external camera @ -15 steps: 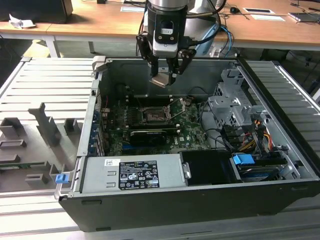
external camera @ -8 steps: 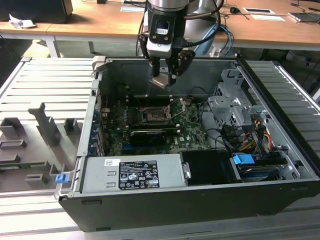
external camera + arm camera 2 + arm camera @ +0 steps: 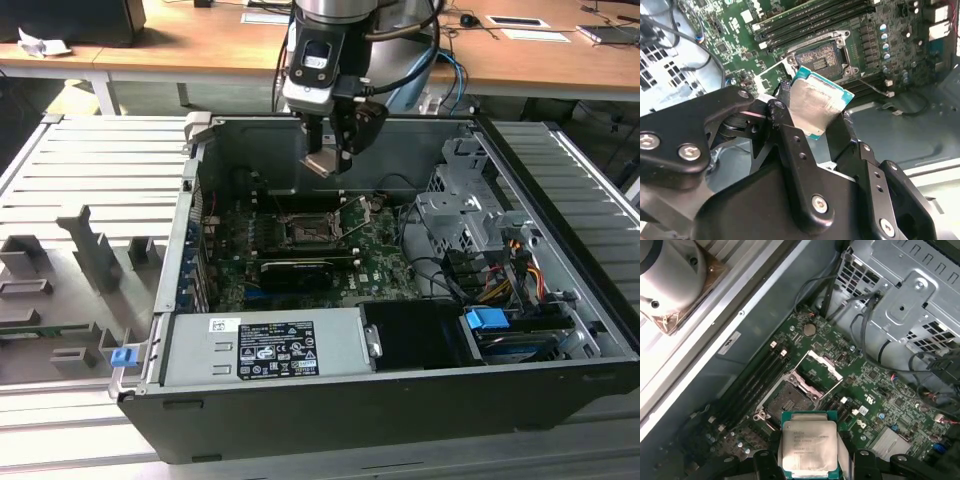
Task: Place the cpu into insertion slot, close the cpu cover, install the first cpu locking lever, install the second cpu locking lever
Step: 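Place the cpu into insertion slot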
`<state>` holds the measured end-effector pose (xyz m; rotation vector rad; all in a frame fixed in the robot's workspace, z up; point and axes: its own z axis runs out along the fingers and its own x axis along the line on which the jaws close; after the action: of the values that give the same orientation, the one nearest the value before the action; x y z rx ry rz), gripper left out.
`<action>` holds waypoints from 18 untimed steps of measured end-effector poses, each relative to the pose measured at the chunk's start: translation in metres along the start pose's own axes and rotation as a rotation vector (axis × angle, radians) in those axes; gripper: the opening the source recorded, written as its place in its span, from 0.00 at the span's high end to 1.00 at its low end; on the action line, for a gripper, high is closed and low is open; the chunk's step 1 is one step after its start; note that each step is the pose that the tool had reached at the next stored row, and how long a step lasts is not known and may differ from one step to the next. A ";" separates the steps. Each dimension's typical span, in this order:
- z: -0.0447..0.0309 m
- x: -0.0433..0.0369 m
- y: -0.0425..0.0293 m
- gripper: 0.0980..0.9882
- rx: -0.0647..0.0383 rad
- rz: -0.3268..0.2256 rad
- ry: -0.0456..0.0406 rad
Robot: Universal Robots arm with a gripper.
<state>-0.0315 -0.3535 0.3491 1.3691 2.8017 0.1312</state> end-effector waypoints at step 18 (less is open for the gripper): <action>0.0056 0.0001 -0.0007 0.52 -0.003 0.160 -0.0139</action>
<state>-0.0318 -0.3535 0.3434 1.5862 2.6771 0.1271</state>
